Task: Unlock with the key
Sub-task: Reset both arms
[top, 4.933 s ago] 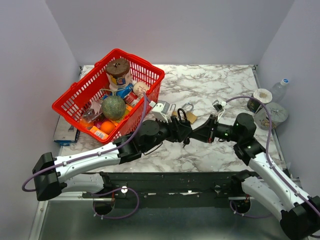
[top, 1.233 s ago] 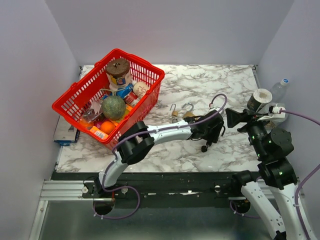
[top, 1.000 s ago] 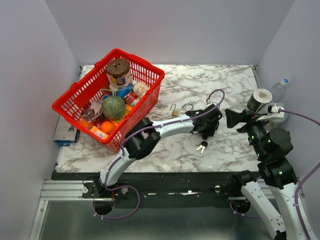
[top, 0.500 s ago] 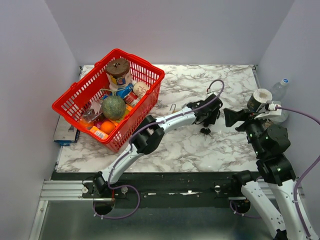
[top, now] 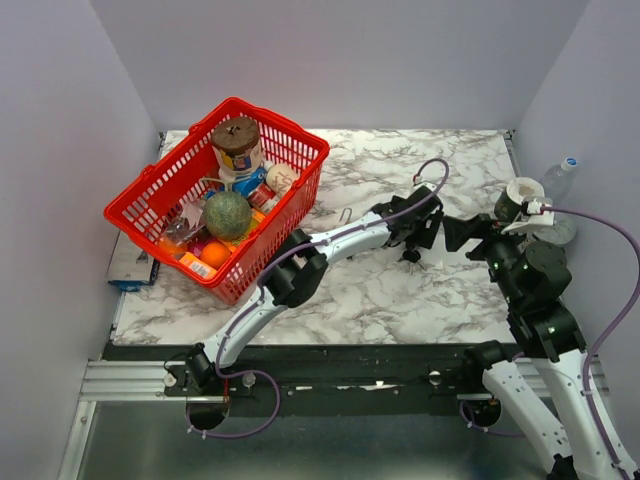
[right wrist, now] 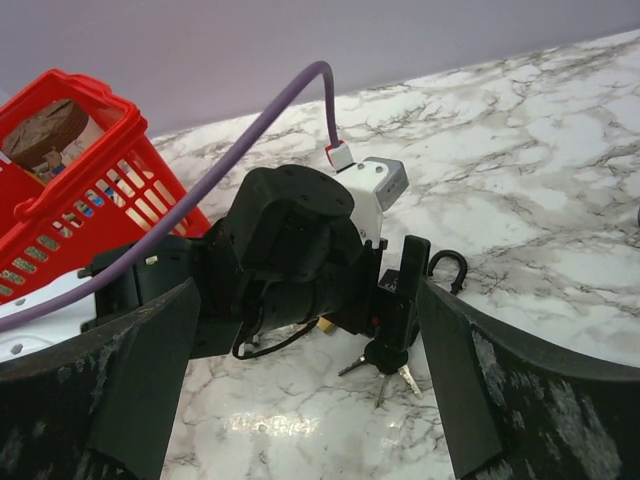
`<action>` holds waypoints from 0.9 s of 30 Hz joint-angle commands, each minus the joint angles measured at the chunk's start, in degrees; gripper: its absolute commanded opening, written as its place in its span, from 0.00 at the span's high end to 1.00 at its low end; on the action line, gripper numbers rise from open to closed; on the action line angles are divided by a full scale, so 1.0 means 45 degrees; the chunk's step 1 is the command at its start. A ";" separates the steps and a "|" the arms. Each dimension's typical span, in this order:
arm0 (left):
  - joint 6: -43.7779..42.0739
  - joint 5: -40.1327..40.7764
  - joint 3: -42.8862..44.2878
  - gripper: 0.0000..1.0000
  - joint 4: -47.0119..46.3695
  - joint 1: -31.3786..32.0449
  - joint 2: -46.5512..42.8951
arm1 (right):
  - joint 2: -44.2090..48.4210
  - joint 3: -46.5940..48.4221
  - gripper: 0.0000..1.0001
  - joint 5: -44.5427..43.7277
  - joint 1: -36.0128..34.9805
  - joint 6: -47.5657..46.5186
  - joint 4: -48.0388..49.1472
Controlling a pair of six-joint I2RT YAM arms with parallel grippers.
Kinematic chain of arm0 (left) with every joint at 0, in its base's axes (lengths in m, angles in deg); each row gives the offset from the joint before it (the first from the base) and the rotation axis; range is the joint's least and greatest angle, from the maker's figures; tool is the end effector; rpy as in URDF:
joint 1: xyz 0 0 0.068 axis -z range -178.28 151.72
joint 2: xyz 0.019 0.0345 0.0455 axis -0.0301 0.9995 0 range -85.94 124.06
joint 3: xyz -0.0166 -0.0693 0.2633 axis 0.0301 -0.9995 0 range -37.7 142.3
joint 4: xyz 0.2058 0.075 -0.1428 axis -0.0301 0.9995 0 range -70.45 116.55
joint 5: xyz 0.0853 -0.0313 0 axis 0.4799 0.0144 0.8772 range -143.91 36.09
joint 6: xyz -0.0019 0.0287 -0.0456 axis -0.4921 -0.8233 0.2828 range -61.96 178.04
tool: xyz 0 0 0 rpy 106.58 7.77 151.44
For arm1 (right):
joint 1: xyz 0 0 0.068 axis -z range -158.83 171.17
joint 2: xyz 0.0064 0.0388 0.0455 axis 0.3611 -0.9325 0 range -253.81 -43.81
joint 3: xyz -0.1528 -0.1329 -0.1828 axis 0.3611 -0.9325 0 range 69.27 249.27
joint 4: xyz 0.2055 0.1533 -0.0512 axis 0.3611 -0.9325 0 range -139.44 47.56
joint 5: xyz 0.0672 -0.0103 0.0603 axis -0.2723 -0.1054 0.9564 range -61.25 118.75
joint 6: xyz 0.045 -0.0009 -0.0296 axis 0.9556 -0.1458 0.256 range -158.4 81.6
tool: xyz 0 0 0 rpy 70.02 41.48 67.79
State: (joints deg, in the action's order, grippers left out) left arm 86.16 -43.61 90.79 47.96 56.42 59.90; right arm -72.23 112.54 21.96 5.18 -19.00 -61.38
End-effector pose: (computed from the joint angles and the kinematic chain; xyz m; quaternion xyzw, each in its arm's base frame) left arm 0.3325 -0.4584 0.1678 0.1791 0.9058 -0.1856 0.3363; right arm 0.1148 0.0285 0.3520 0.0621 0.7291 0.1654 0.6612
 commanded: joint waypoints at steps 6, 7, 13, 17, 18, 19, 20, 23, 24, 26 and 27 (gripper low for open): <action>-0.1462 0.0678 -0.0503 0.01 -0.1036 0.0228 -0.2657 | 0.0730 -0.0044 0.03 -0.0367 0.0077 -0.0053 0.0303; -0.1657 0.0969 -0.0680 0.01 -0.1290 0.0363 -0.2992 | 0.0847 -0.0044 0.03 -0.0406 0.0076 -0.0034 0.0302; -0.2596 0.1557 -0.3782 0.01 -0.3692 0.0541 -0.6506 | 0.1219 -0.0103 0.00 -0.0893 0.0076 -0.0170 0.0263; -0.2402 0.0858 -0.5815 0.01 -0.4612 0.0248 -0.8791 | 0.1356 -0.0083 0.00 -0.1108 0.0076 -0.0345 0.0263; -0.2324 0.0719 -0.6379 0.01 -0.4593 -0.0004 -0.9588 | 0.1394 -0.0083 0.00 -0.1206 0.0076 -0.0365 0.0263; -0.2246 0.0621 -0.6636 0.01 -0.4535 -0.0142 -0.9964 | 0.1414 -0.0083 0.00 -0.1207 0.0076 -0.0385 0.0263; -0.2187 0.0523 -0.6890 0.01 -0.4302 -0.0279 -1.0374 | 0.1434 -0.0083 0.00 -0.1323 0.0076 -0.0424 0.0263; -0.2050 0.0249 -0.7574 0.01 -0.3388 -0.0962 -1.1625 | 0.1473 -0.0122 0.00 -0.1441 0.0057 -0.0482 0.0263; -0.2049 0.0384 -0.7885 0.01 -0.3131 -0.1060 -1.2188 | 0.1473 -0.0122 0.00 -0.1441 0.0076 -0.0502 0.0263; -0.2340 0.0755 -0.8374 0.01 -0.2643 -0.1217 -1.2777 | 0.1512 -0.0161 0.00 -0.1383 0.0096 -0.0521 0.0263; -0.2458 0.0911 -0.9111 0.01 -0.2621 -0.1237 -1.3476 | 0.1512 -0.0161 0.00 -0.1402 0.0077 -0.0522 0.0263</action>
State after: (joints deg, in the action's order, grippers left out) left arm 76.65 -40.83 56.56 30.65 51.68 5.69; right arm -66.14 112.43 17.59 5.18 -20.33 -61.38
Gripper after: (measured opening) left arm 0.988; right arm 0.998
